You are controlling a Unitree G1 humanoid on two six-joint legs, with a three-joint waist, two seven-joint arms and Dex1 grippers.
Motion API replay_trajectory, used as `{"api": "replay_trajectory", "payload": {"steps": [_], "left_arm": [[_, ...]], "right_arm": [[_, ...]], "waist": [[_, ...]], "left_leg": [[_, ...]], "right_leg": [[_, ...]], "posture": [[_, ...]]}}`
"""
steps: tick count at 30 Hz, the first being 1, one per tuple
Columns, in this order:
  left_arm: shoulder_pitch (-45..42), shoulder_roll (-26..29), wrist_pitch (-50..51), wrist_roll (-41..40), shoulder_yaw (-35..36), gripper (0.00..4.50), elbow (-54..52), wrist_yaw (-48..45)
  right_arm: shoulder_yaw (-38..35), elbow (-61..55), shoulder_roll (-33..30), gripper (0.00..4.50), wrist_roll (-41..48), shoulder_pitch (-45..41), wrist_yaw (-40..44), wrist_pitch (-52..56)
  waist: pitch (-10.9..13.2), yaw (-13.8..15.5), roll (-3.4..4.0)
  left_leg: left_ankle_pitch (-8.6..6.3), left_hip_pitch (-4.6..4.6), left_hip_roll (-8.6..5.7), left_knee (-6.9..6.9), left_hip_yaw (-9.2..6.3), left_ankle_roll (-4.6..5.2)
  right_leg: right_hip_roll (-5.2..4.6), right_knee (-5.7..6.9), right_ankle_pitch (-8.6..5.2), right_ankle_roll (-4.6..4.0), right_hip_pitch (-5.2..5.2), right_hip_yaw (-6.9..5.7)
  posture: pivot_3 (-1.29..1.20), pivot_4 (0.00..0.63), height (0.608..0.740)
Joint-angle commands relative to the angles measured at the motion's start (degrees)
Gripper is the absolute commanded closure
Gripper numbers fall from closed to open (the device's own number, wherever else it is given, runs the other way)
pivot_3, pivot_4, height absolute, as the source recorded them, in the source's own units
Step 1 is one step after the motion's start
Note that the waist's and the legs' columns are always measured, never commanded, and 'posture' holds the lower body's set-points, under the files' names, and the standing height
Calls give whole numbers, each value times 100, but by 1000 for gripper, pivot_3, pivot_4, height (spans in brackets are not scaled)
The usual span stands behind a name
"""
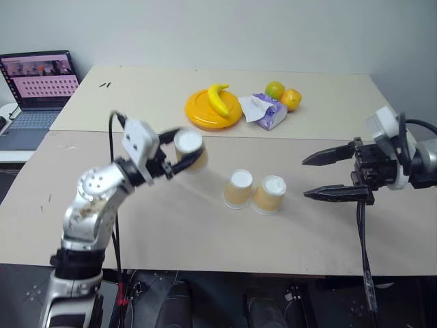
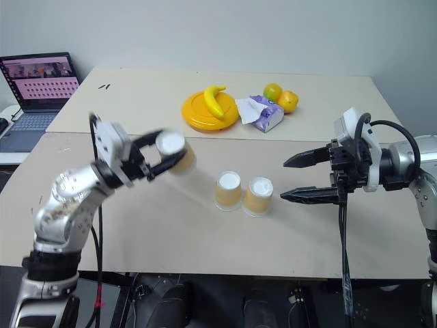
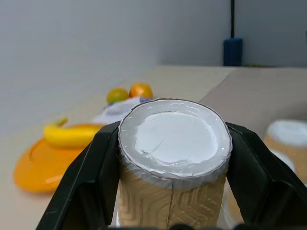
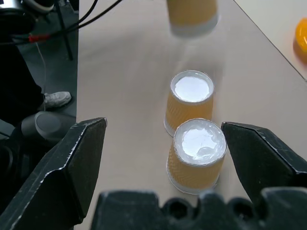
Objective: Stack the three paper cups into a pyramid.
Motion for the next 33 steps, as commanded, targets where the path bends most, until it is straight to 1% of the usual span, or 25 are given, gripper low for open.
{"api": "replay_trajectory", "payload": {"steps": [1,5,9,13,19,26,33], "left_arm": [[-707,-53,435,-61,-413,1452,321,-347],[-1597,-394,489,28,-711,1452,1060,-635],[-2215,-755,458,112,-982,1452,1723,-964],[-2489,-1024,212,264,-1199,1452,2203,-1340],[-2671,-1340,-51,580,-1387,1452,2775,-1586],[-2509,-1414,205,580,-1414,1452,2555,-1799],[-2093,-1246,622,506,-1434,1452,1862,-1968]], "right_arm": [[-480,-542,17,0,329,334,-350,207],[-813,-1052,157,0,556,953,-770,371],[-1122,-1486,243,0,674,1658,-1132,481],[-1392,-1852,359,0,871,2074,-1524,570],[-1764,-2307,490,0,1134,2603,-1971,676],[-1987,-2450,446,0,1267,2944,-2204,688],[-1806,-2326,415,0,1212,2820,-2336,563]], "waist": [[0,-4,0],[0,-11,-1],[0,-11,-1],[0,-43,0],[0,-35,-1],[0,-26,-1],[0,-36,-1]], "left_leg": [[-1,1,-1,-1,0,1],[-2,0,-2,-1,-2,4],[-2,-2,-6,3,-3,4],[-2,0,-6,0,-2,4],[-2,-1,-6,3,-4,4],[-2,-2,-7,2,-5,4],[-2,0,-6,3,-6,4]], "right_leg": [[-1,-1,0,1,3,1],[0,1,-1,2,1,0],[-2,2,-2,2,2,1],[-2,1,-2,3,3,2],[-1,3,-2,3,3,2],[-2,2,-2,4,3,2],[-1,7,-2,3,3,2]], "posture": [[0,150,732],[0,150,732],[0,150,732],[0,150,732],[0,150,732],[0,150,732],[0,150,732]]}}
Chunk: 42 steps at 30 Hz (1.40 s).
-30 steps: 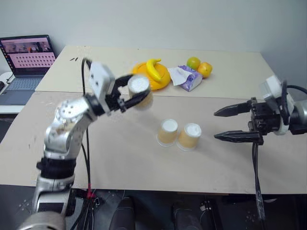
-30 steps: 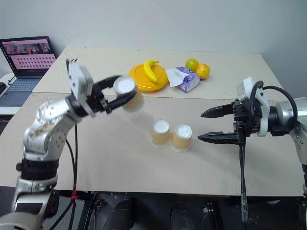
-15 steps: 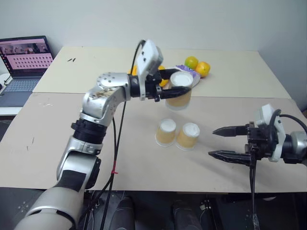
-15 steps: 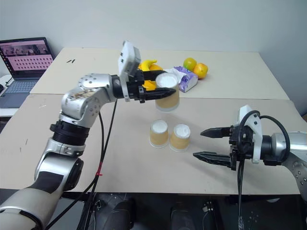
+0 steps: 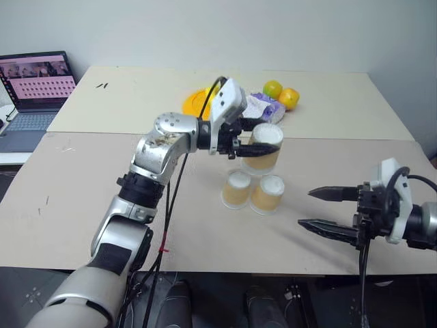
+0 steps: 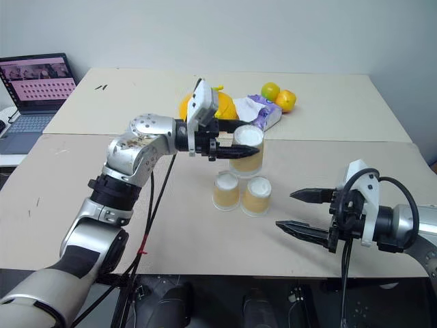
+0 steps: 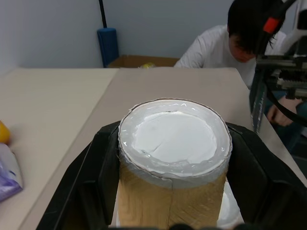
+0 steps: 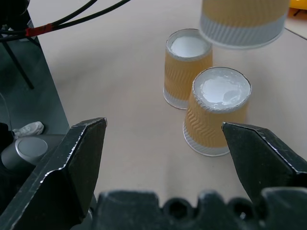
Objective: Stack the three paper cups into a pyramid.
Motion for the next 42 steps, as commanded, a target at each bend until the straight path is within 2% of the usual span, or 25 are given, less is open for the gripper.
{"api": "replay_trajectory", "payload": {"steps": [1,11,26,28,29,31,42], "left_arm": [[17,90,154,-141,87,1452,-483,-60],[256,100,375,-208,72,1452,-845,16],[496,-12,356,-193,-16,1452,-1034,68],[511,-2,251,-142,-46,844,-979,21],[510,-4,234,-136,-44,734,-951,11],[504,-8,200,-122,-39,32,-918,6],[413,-12,147,-108,33,32,-918,66]], "right_arm": [[-39,-40,-45,0,37,-145,-80,-121],[173,60,-30,0,-19,-311,-121,-175],[-113,33,-114,0,6,-94,-38,-213],[-143,30,-121,0,5,-75,-35,-211],[-151,34,-127,0,4,-75,-34,-210],[-154,47,-138,0,-1,-82,-34,-216],[-22,201,-204,0,-41,-233,15,-295]], "waist": [[0,6,0],[0,17,0],[0,21,0],[0,22,0],[0,21,0],[0,16,0],[0,19,0]], "left_leg": [[0,0,0,1,0,0],[0,-1,-1,2,0,0],[0,0,-1,5,-1,0],[0,0,-1,5,-1,0],[0,1,0,5,-1,0],[0,1,-1,5,-1,0],[0,1,-1,5,0,0]], "right_leg": [[0,0,0,0,0,0],[-1,-1,0,0,2,-1],[-1,2,0,0,3,-1],[-1,2,0,0,3,-1],[0,2,0,0,3,-1],[0,2,0,0,3,-1],[-1,2,0,0,3,0]], "posture": [[0,150,732],[0,150,732],[0,150,732],[0,150,732],[0,150,732],[0,150,732],[0,150,732]]}}
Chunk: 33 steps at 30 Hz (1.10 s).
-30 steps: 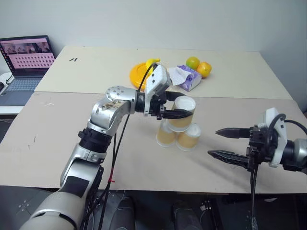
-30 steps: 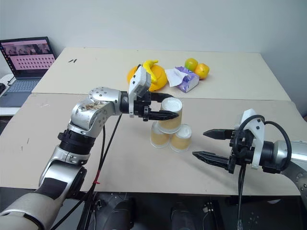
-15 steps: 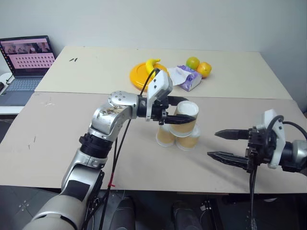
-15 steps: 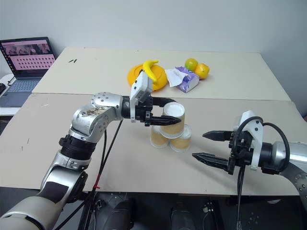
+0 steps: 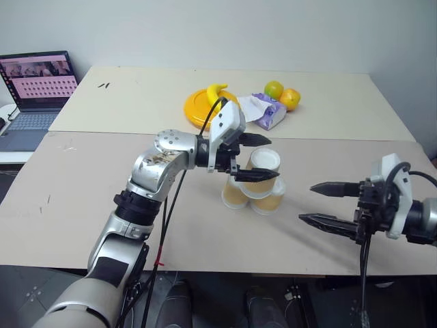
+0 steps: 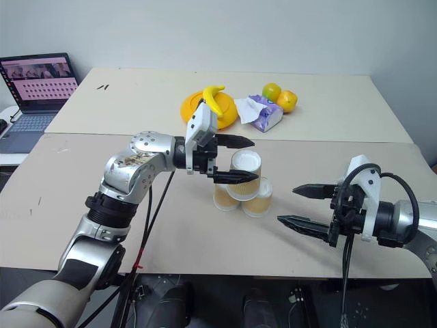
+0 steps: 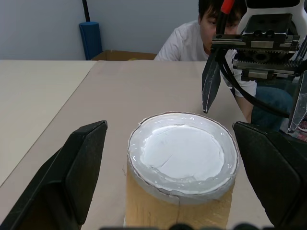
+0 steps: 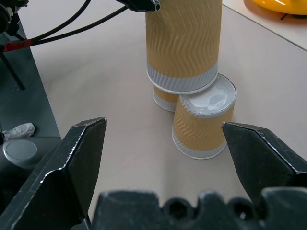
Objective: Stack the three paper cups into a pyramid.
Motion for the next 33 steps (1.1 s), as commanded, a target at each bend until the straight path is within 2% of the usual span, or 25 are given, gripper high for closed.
{"api": "replay_trajectory", "payload": {"steps": [1,7,13,17,20,25,30,33], "left_arm": [[-180,-39,-6,-80,104,32,-150,72],[-412,-164,330,-432,341,32,-479,287],[-908,-303,484,-671,774,32,-256,697],[-1465,-173,442,-768,1409,32,448,1147],[-1552,189,640,-969,1698,32,441,1049],[-812,1158,539,-667,1667,32,-482,980],[1167,2060,92,-106,1446,32,-1273,876],[2050,2254,-187,158,1391,32,-1696,1001]], "right_arm": [[-89,11,-90,0,-15,-134,92,-180],[-50,42,-56,0,-63,-175,147,-204],[-22,65,-49,0,-61,-214,151,-206],[-67,143,-132,0,-163,-223,262,-287],[-151,419,-249,0,-551,-226,282,-530],[-282,841,-535,0,-964,-110,570,-840],[12,1045,-608,0,-1301,-455,528,-1088],[102,1180,-552,0,-1418,-378,641,-1191]], "waist": [[0,-3,0],[0,2,0],[0,4,0],[0,-22,0],[0,-59,0],[-1,-86,2],[-5,-151,9],[-1,-147,3]], "left_leg": [[0,0,0,0,0,0],[0,-1,0,1,0,0],[0,0,0,3,-1,0],[0,1,0,4,-2,0],[0,4,0,1,0,0],[0,4,1,-6,0,0],[1,15,1,-5,5,-1],[2,16,4,-4,5,-3]], "right_leg": [[0,0,0,0,0,0],[0,1,0,0,0,0],[0,2,0,1,2,-1],[1,4,-1,3,0,-1],[1,4,-8,13,1,2],[0,3,-2,3,0,0],[-1,12,-2,2,5,4],[0,16,-1,-1,4,3]], "posture": [[0,150,732],[0,150,732],[0,150,732],[0,150,732],[0,150,732],[0,150,732],[0,150,732],[0,150,732]]}}
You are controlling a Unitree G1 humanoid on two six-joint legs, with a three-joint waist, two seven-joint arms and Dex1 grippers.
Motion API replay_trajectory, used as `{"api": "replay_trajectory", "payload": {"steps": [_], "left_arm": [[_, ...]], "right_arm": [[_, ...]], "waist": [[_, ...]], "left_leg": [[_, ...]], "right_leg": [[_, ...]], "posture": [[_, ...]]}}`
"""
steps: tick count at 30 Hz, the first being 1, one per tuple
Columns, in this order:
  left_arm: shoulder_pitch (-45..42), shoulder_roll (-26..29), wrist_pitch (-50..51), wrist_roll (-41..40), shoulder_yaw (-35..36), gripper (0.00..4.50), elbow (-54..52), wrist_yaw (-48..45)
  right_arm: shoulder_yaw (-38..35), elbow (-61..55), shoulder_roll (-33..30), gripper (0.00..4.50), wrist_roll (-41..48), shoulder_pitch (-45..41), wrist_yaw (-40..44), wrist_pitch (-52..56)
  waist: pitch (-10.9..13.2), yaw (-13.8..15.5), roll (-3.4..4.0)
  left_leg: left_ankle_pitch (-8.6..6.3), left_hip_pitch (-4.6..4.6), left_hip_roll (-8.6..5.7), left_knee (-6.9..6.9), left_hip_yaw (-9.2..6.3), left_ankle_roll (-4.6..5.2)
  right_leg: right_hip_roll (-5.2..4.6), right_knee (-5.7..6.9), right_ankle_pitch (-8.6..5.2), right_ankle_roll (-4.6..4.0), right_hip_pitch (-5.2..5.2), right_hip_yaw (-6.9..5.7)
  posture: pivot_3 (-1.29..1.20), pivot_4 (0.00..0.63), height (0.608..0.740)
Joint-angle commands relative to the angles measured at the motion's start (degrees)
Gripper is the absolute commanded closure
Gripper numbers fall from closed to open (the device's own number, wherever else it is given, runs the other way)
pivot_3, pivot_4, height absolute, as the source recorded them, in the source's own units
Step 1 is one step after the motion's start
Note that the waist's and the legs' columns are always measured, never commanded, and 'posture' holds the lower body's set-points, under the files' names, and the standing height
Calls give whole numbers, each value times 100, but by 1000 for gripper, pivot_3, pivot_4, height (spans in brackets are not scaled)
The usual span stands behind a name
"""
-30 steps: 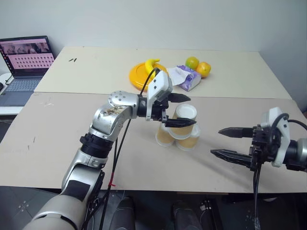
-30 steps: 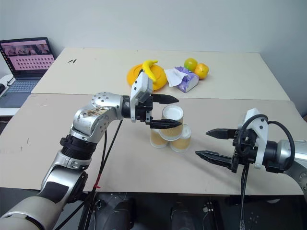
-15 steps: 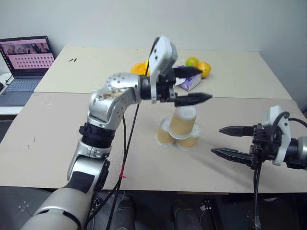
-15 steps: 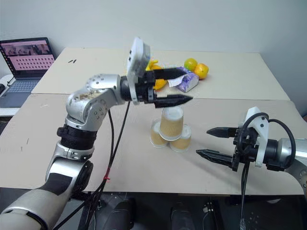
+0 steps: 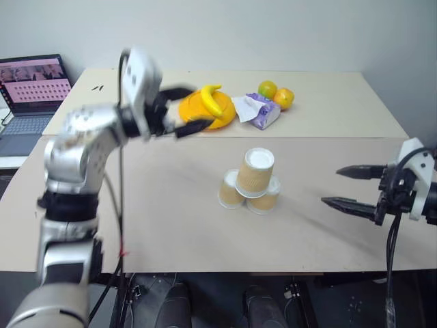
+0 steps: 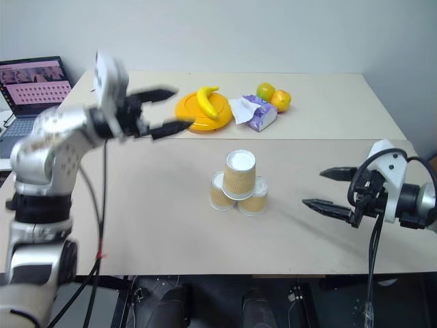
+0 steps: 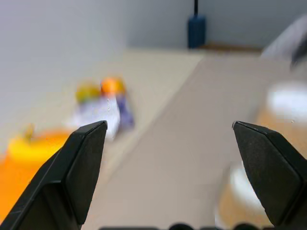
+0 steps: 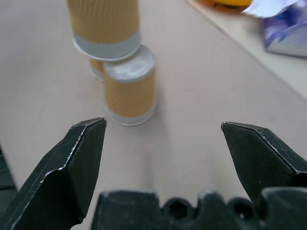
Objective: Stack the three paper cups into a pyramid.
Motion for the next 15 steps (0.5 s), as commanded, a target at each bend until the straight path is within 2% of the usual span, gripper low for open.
{"api": "replay_trajectory", "payload": {"steps": [1,6,15], "left_arm": [[567,171,-425,292,11,32,-693,185],[729,-107,-413,289,51,32,-983,621],[705,-444,-137,210,-38,32,-1004,1013]], "right_arm": [[48,121,-2,0,-169,21,117,-274],[208,395,213,0,-429,138,79,-575],[379,313,614,0,-559,85,-181,-702]], "waist": [[1,28,-3],[2,178,-5],[0,119,-5]], "left_leg": [[0,-4,0,2,0,0],[2,-12,-4,15,-3,-3],[2,-10,-3,13,-2,-2]], "right_leg": [[-1,-1,0,0,-1,0],[-1,-4,0,1,0,-1],[1,-1,0,1,-1,3]], "posture": [[0,150,732],[0,150,732],[0,150,732]]}}
